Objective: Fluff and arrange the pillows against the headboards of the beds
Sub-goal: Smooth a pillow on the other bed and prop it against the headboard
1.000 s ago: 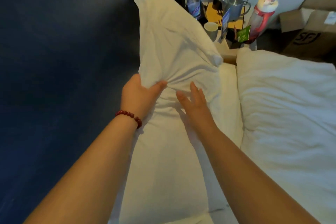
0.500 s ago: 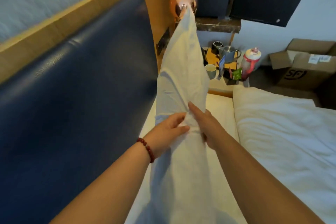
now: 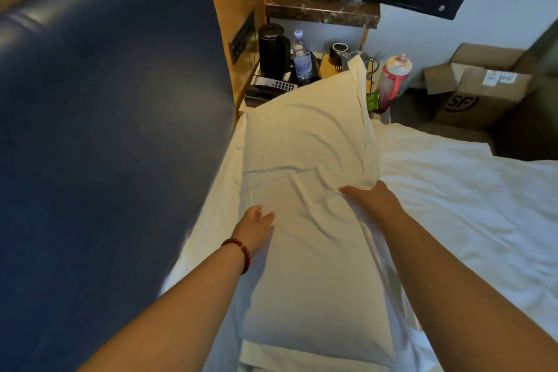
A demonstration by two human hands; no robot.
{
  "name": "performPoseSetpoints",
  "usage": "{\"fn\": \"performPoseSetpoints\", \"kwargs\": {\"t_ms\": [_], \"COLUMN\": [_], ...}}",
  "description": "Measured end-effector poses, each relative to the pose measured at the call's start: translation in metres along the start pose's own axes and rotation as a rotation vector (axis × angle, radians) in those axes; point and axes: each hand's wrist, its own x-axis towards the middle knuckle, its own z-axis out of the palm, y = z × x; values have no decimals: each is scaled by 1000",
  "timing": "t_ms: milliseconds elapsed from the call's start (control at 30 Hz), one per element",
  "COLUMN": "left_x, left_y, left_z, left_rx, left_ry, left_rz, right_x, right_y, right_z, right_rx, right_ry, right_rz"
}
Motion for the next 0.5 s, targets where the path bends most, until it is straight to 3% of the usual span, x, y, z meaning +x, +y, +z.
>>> {"fn": "performPoseSetpoints", "kwargs": {"t_ms": [233,500], "left_x": [62,117], "left_y": [-23,-22], "left_z": [-7,-1], "left_rx": [77,21], "left_ry": [69,126], "left_rz": [-100,-75], "right_x": [30,73], "right_y": [43,137], "right_z": [16,38], "right_rx": [-255,67], "right_ry": [126,114], "right_rz": [95,218]}}
